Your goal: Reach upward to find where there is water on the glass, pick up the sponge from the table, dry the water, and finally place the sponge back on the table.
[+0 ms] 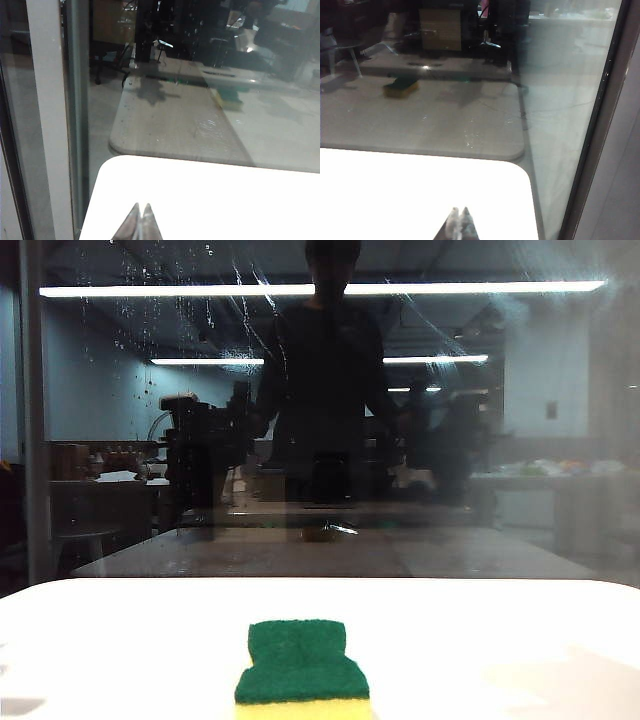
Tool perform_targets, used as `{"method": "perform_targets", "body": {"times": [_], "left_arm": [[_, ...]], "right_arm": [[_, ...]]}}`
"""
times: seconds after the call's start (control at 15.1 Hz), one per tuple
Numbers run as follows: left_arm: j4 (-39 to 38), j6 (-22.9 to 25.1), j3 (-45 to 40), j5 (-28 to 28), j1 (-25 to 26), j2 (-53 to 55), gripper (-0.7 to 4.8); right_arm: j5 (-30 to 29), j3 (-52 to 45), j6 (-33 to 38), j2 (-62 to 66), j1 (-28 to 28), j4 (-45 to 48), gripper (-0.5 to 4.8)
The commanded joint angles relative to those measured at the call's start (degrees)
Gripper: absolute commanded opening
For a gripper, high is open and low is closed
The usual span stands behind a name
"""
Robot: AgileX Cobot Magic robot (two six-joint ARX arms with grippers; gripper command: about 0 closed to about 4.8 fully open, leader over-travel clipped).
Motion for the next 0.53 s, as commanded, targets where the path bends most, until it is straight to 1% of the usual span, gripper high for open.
{"method": "perform_targets", "body": {"times": [0.07, 0.27, 0.4, 0.53], "left_arm": [[0.7, 0.0, 2.7, 0.2, -0.1, 0.0, -0.06], [-0.1, 0.0, 6.9, 0.2, 0.0, 0.0, -0.06], [-3.1, 0.0, 10.4, 0.2, 0.0, 0.0, -0.06], [-8.3, 0.0, 15.9, 0.2, 0.0, 0.1, -0.06]], "right_arm": [[0.2, 0.8, -0.1, 0.1, 0.0, 0.8, -0.05], [0.2, 3.7, 1.0, 0.1, 0.1, 0.7, -0.05], [2.0, 7.0, 2.9, 0.1, 0.1, 0.3, -0.05], [4.9, 11.8, 3.3, 0.2, 0.2, -1.9, -0.05]]}}
